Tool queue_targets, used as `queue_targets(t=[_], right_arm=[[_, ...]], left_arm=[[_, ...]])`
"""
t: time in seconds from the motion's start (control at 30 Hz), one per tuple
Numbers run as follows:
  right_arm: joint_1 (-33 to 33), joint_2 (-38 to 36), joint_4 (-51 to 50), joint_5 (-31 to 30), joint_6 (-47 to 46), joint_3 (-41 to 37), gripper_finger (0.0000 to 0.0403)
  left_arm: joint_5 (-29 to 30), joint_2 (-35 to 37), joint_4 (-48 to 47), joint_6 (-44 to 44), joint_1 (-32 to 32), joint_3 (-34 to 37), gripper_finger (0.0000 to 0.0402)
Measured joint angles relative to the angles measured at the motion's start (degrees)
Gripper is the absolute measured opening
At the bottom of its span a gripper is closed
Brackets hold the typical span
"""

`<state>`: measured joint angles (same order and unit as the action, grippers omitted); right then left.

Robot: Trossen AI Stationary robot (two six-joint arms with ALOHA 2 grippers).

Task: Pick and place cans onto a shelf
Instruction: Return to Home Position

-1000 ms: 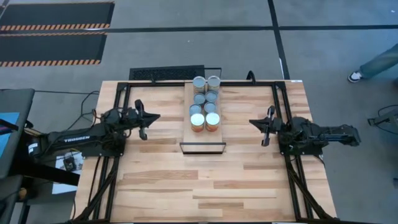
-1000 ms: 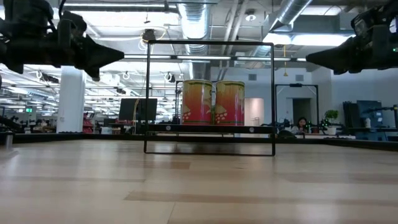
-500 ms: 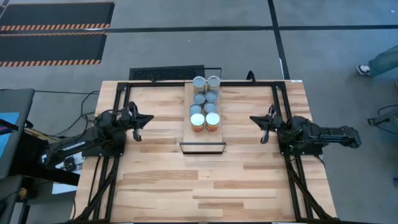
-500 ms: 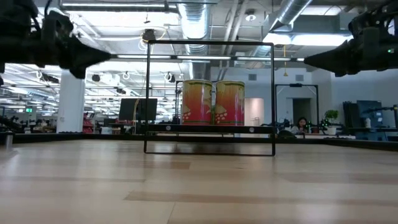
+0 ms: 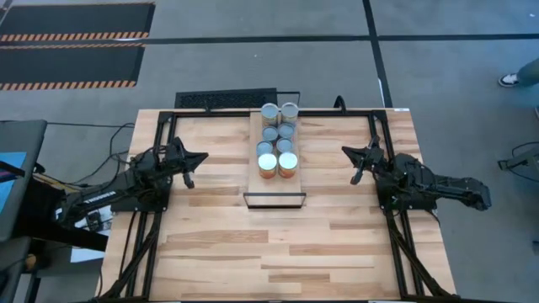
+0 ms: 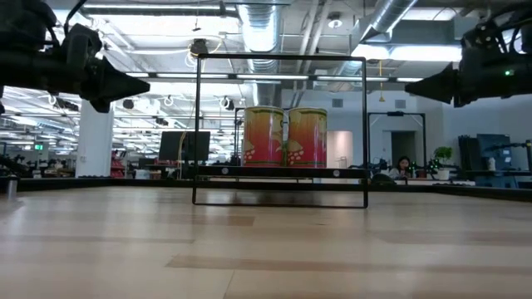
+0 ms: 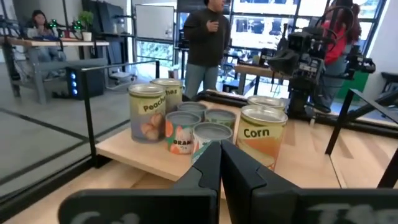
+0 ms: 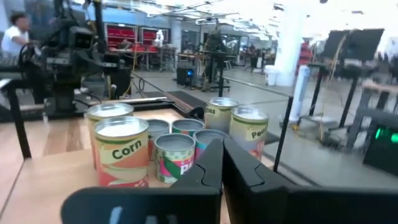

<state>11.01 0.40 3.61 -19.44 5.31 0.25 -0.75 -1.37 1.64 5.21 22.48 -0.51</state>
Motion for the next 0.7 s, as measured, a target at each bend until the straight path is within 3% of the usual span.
queue_targets(t=[0.13,0.7], right_arm=[[0.8,0.0,0.0,0.0,-4.2,0.0,0.0035],[0.8,-0.1,0.0,0.0,-4.3,0.0,0.0042]], left_arm=[[0.0,-1.2,0.2,0.0,0.0,0.0,0.0],[0.0,-1.4,0.2,-2.9,0.0,0.0,0.0]])
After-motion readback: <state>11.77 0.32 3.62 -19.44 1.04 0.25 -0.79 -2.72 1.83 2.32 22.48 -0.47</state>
